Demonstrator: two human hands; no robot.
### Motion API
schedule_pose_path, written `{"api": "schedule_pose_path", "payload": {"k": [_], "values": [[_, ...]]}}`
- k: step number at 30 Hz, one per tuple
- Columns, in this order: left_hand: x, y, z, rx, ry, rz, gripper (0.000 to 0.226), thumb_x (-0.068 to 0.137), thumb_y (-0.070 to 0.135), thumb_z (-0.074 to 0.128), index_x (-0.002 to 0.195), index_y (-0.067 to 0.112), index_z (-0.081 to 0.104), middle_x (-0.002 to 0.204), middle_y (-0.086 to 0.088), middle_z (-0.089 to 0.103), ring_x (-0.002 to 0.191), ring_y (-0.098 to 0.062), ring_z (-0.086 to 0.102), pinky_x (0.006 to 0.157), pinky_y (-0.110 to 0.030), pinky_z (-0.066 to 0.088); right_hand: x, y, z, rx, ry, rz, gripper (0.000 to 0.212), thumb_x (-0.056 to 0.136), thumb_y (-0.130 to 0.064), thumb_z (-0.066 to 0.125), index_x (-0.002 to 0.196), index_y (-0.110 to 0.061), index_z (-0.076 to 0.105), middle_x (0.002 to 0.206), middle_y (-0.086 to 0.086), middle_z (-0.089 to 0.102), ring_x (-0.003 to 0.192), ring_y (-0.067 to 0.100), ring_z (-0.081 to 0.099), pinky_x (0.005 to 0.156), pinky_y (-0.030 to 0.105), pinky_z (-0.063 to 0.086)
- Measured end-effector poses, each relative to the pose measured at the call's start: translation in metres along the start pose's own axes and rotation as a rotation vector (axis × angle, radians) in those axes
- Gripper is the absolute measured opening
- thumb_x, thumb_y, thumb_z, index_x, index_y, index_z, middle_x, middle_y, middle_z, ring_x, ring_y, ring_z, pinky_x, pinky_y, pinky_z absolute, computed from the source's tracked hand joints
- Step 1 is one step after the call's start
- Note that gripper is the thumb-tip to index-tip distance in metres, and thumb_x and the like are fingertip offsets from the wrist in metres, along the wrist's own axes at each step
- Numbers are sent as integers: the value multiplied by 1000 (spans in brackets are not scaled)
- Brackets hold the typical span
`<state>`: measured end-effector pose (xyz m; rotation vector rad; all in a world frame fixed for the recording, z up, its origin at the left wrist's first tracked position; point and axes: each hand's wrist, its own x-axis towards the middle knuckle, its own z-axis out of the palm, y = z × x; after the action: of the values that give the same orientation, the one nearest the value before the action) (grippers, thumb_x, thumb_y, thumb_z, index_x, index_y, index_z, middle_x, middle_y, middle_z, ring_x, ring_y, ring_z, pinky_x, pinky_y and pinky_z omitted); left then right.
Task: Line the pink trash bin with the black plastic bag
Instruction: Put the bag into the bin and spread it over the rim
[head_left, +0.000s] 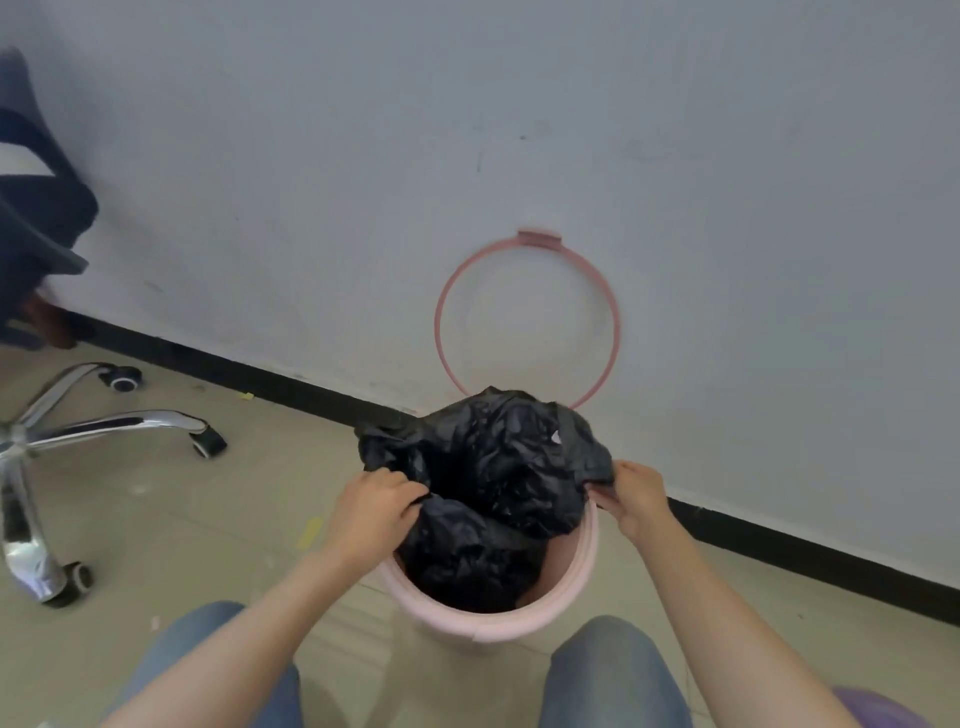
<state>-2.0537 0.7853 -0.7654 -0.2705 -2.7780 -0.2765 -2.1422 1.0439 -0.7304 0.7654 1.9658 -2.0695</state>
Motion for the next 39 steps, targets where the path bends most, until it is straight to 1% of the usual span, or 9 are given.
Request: {"api": "schedule_pose_path", "payload": {"k": [4, 11, 15, 18, 25, 30, 32, 36, 39], "values": [[-4, -18, -3, -35, -15, 0, 27, 50, 8, 86, 72, 18, 73, 59, 4, 69, 53, -18, 64, 56, -24, 51, -7, 2, -3, -123, 196, -239, 26, 96, -8, 38, 114, 1, 55, 112, 15, 56, 99, 26, 56, 98, 38, 43], [-7, -34, -9, -26, 41, 104, 30, 74, 28, 44, 74, 20, 73, 65, 7, 71, 61, -14, 64, 66, -22, 31, -33, 31, 1, -1185, -46, -1917, 27, 82, -16, 47, 107, -10, 54, 122, 15, 52, 114, 31, 46, 97, 38, 34], [-9, -54, -15, -44, 19, 108, 31, 77, 32, 45, 77, 20, 74, 68, 7, 72, 72, -10, 53, 62, -24, 44, -9, 30, -5, -1979, -431, -1687, 63, 77, -65, 34, 118, -24, 59, 119, 5, 67, 121, 28, 55, 109, 49, 7], [-13, -72, -20, -44, 39, 16, 35, 78, 31, 44, 75, 15, 75, 70, 0, 74, 72, -20, 62, 60, -30, 45, 7, 9, -20, -2275, -398, -1341, 74, 64, -74, 37, 111, -26, 65, 85, 1, 74, 92, 26, 69, 105, 60, 25], [-13, -35, -21, 79, 274, 34, 54, 69, 2, 40, 121, 8, 49, 130, -27, 45, 121, -42, 36, 96, -51, 32, -4, 12, -29, -1825, -250, -1555, 40, 46, -15, 90, 82, -27, 74, 49, -9, 60, 53, 14, 63, 81, 43, 55], [5, 31, -14, 117, -522, 261, 68, 86, 54, 42, 142, 22, 17, 135, -6, 51, 129, -25, 39, 114, -46, 15, -16, 16, -32, -1662, -224, -1599, 31, 56, -20, 87, 83, -19, 72, 51, -7, 62, 50, 14, 61, 78, 26, 47], [7, 29, -11, 60, -633, 259, 73, 81, 64, 41, 139, 22, 28, 117, -4, 62, 110, -24, 53, 104, -37, 32, -16, 18, -42, -1617, -129, -1601, 12, 75, -26, 74, 83, -18, 69, 51, -5, 61, 50, 17, 61, 70, 23, 46], [-8, 6, -12, 137, -417, 441, 36, 73, 56, 62, 101, 33, 66, 75, 11, 71, 67, -8, 65, 59, -22, 48, -20, 23, -60, -1541, -52, -1487, 64, 100, -43, 13, 81, -14, 66, 59, 0, 63, 54, 21, 61, 66, 27, 30], [-6, 0, -28, -219, -482, 175, 25, 89, 33, 55, 113, 28, 63, 106, 11, 70, 93, -9, 64, 77, -28, 52, -23, 28, -65, -1608, -56, -1506, 61, 95, -56, 14, 100, -14, 58, 78, 6, 66, 75, 24, 61, 75, 29, 33]]}}
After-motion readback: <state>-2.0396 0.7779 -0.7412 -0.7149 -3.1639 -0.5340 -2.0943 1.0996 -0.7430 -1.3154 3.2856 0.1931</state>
